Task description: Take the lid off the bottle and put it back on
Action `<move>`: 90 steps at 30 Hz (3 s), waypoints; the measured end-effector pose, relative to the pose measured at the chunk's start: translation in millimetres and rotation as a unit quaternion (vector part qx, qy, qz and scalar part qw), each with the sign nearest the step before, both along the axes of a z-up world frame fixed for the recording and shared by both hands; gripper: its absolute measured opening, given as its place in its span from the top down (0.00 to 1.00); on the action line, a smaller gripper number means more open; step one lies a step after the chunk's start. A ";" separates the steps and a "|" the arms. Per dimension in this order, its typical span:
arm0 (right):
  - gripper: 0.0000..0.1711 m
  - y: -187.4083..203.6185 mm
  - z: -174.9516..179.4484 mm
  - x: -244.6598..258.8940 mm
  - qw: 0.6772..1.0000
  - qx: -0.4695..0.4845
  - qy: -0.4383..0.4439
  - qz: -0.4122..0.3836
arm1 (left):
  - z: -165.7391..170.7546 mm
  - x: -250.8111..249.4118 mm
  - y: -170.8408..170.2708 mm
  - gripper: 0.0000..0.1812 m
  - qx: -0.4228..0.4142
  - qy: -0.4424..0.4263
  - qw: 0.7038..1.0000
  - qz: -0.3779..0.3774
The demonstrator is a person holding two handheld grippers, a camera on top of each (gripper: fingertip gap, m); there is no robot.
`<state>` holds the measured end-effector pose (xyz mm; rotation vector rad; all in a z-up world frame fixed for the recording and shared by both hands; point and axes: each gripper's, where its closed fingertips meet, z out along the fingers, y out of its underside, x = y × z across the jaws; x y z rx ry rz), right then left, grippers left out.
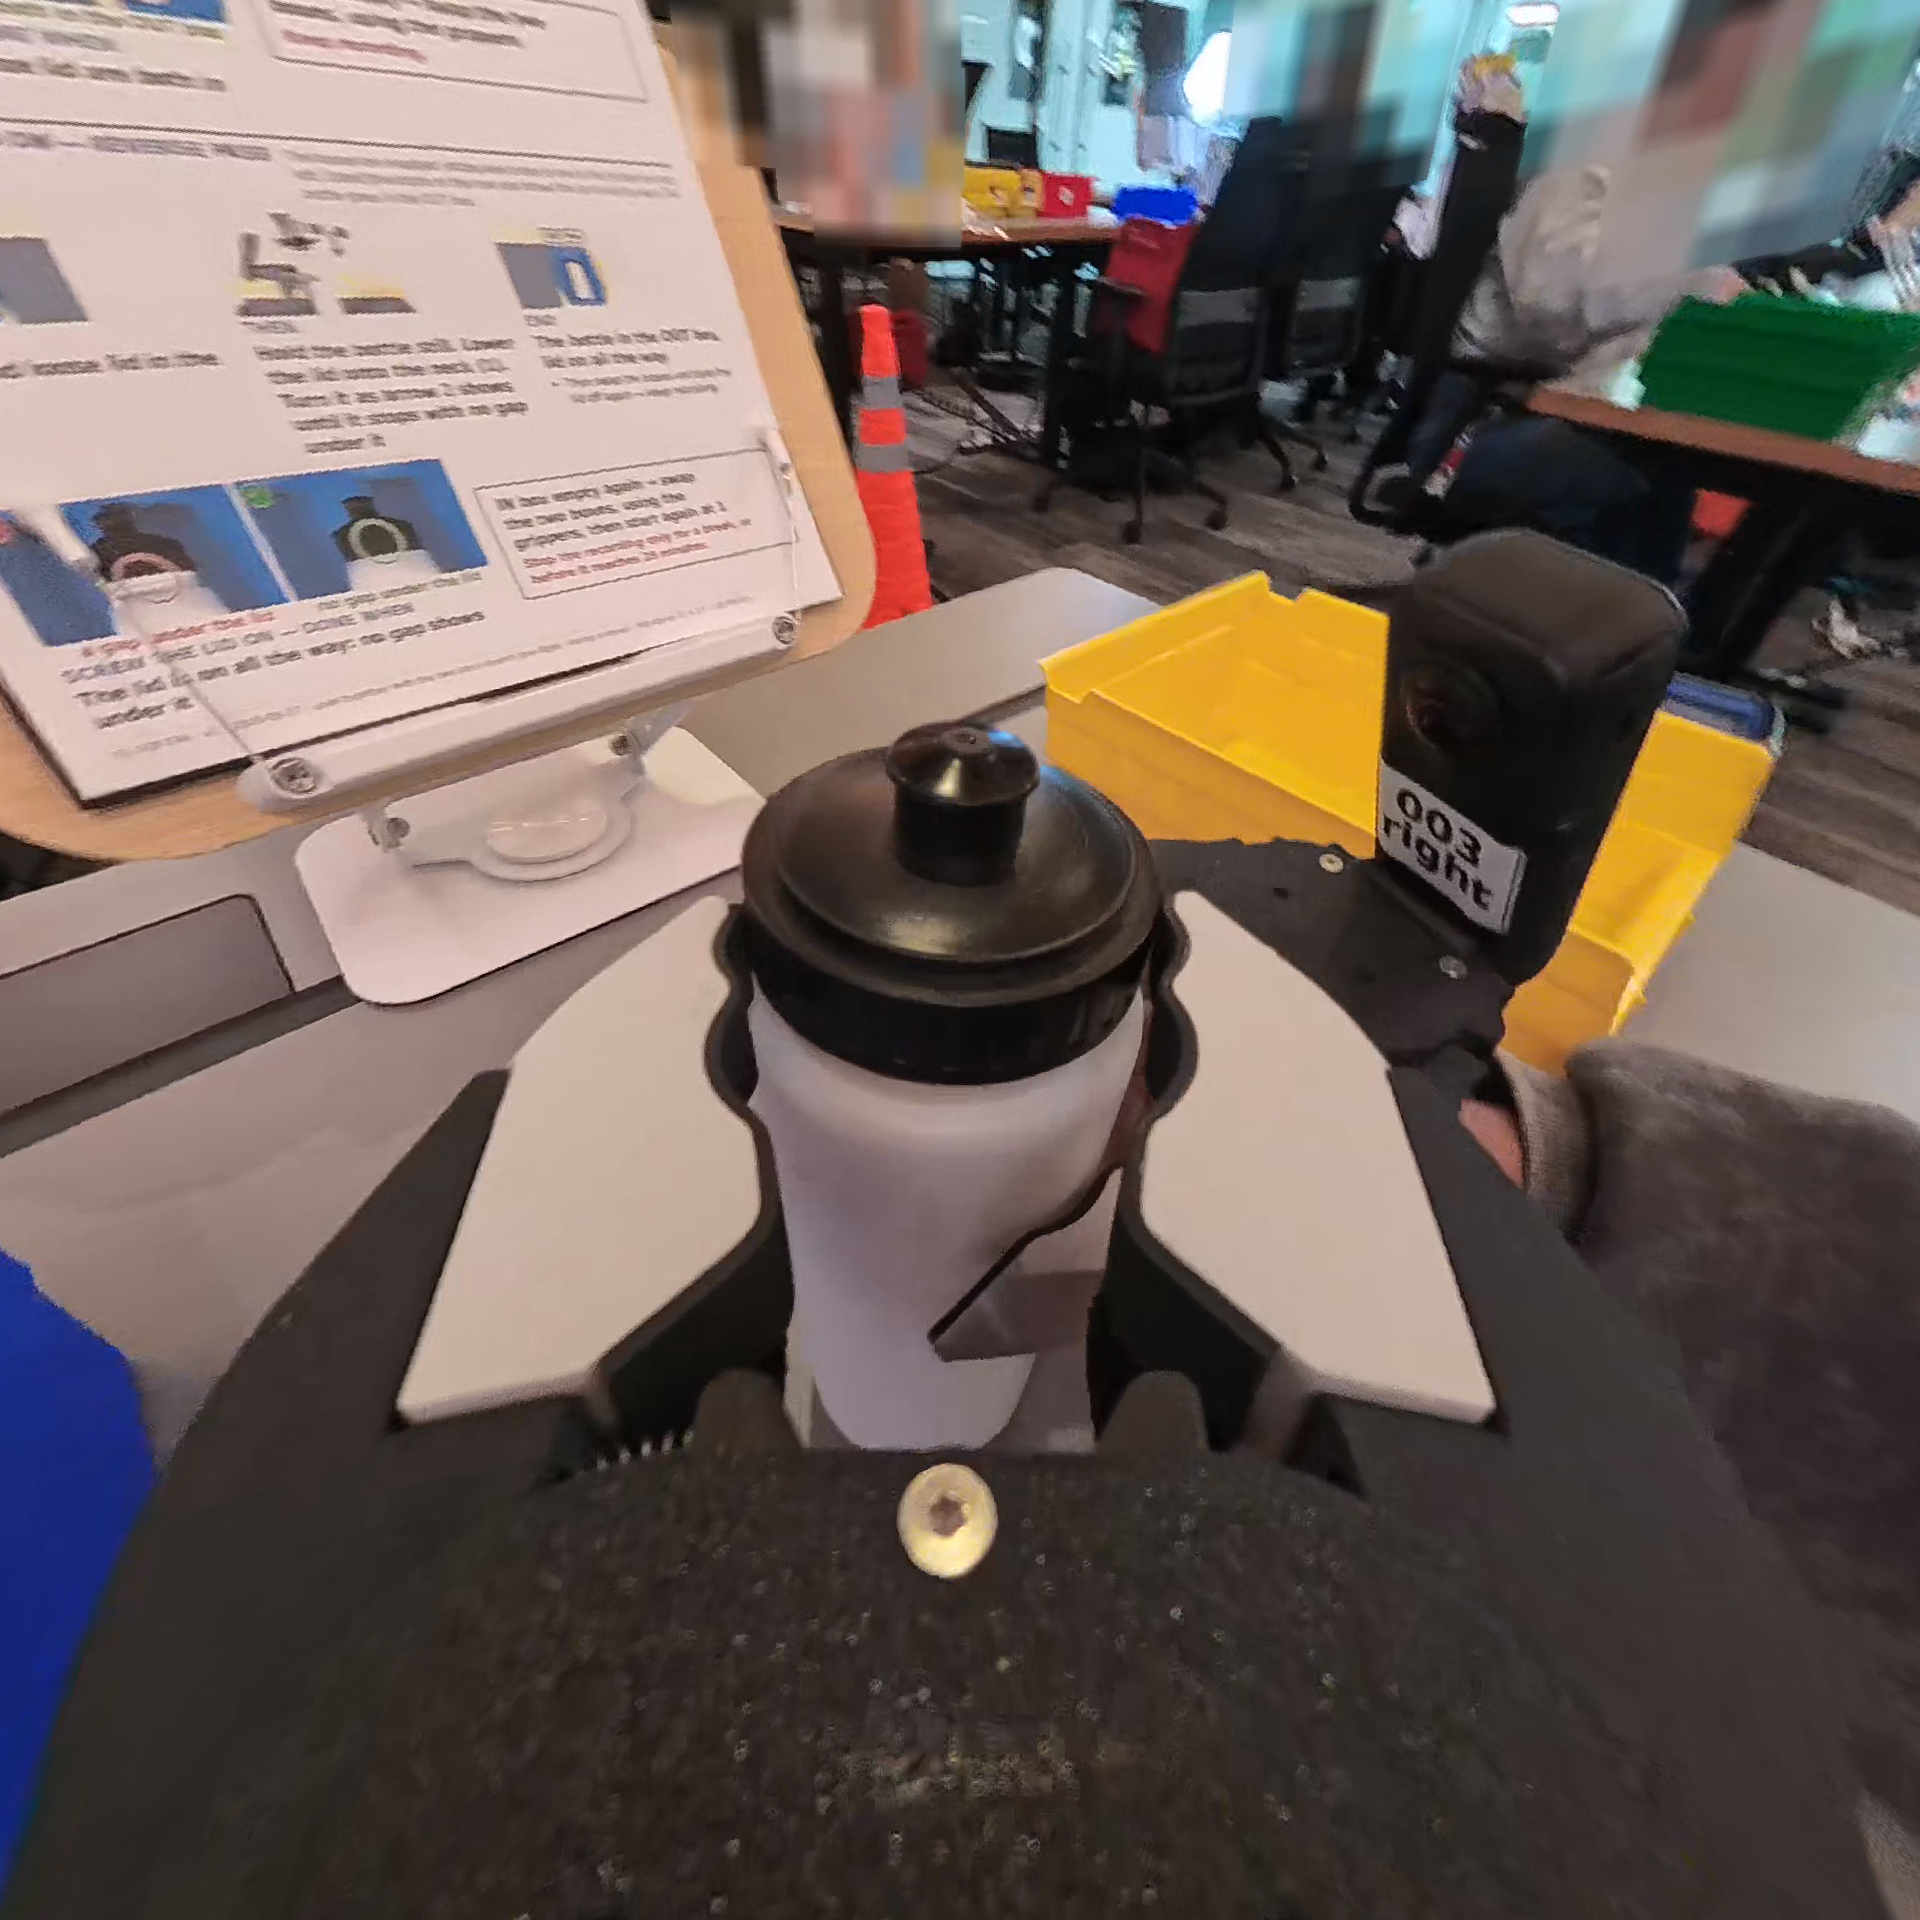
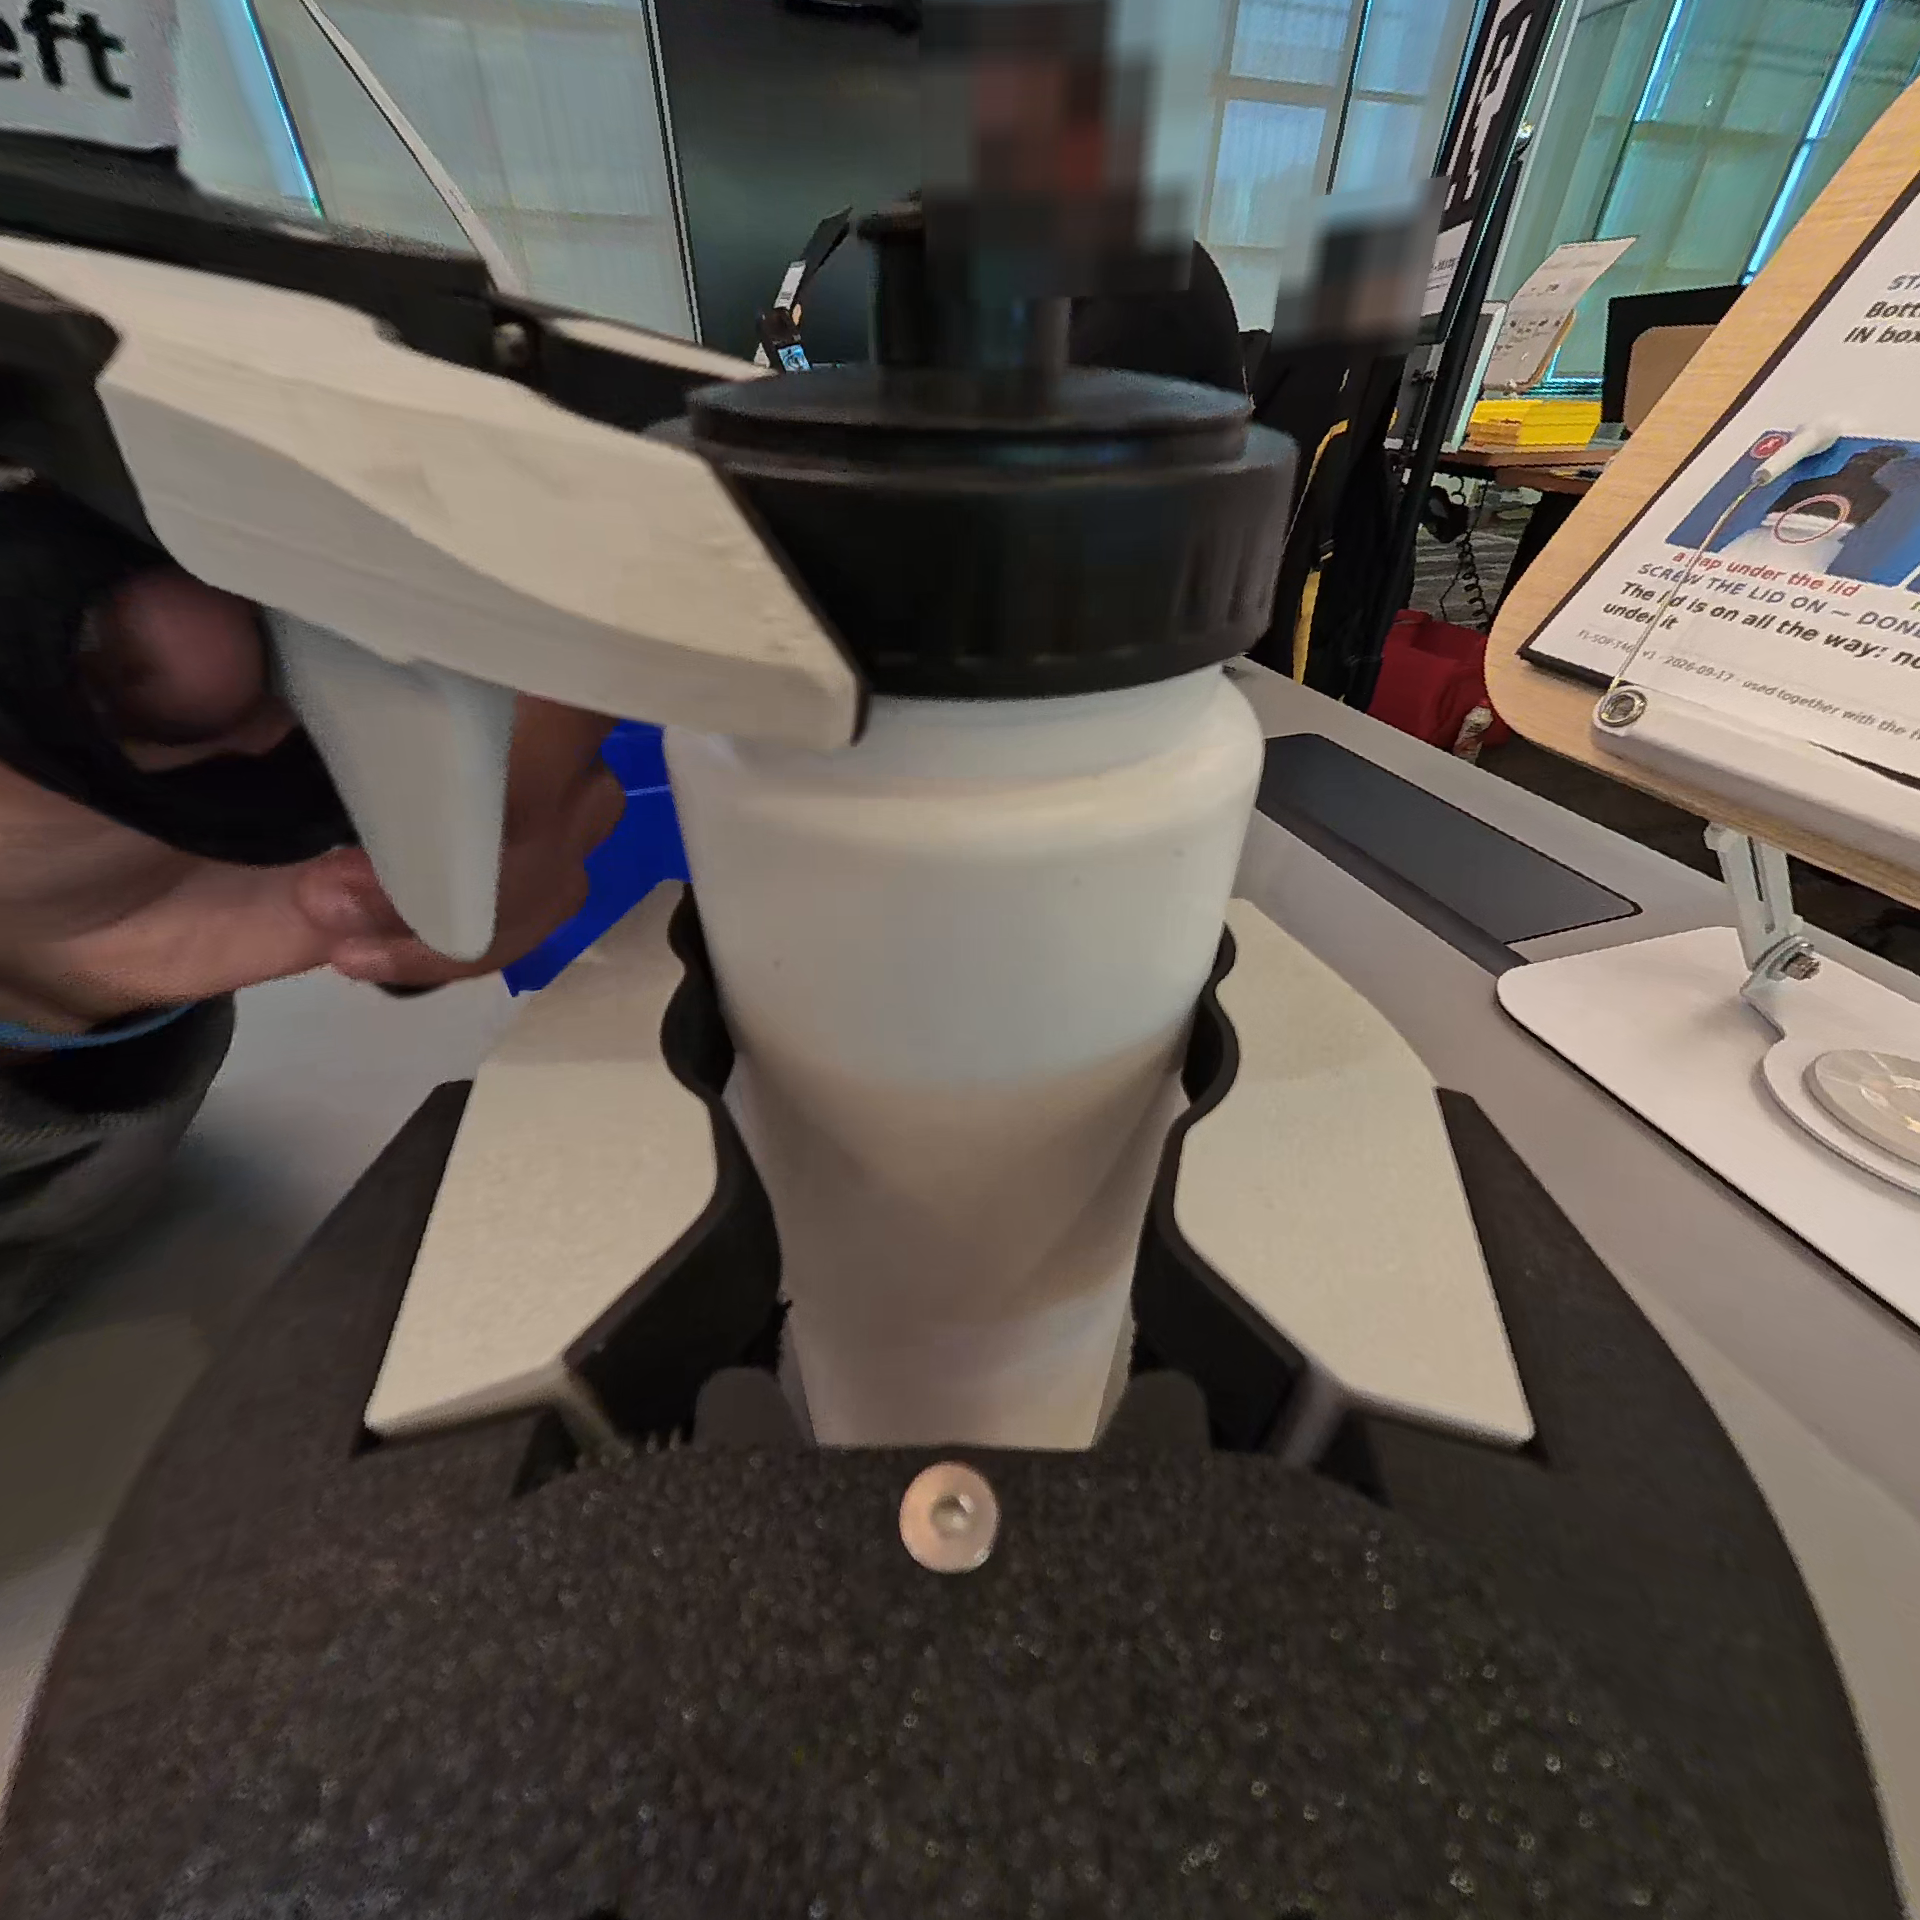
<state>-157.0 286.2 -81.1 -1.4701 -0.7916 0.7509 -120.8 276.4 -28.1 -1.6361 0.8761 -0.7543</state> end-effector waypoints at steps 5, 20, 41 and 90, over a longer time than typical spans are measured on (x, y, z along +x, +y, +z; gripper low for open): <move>0.49 -1.1 0.1 -0.7 1.000 0.002 0.000 0.005 | -4.1 -2.1 -6.2 0.60 -0.028 0.049 0.987 -0.151; 0.49 -0.9 0.0 -1.6 1.000 0.002 0.002 0.004 | 10.9 -9.6 -0.7 0.43 -0.004 -0.053 0.999 0.003; 0.49 -0.2 -0.1 -1.8 1.000 0.000 0.000 0.001 | 7.1 -25.5 10.1 0.45 0.036 -0.047 0.997 0.044; 0.49 -0.1 0.2 -1.5 1.000 0.003 0.002 -0.001 | 4.2 -3.1 7.5 0.46 0.031 -0.085 0.982 0.167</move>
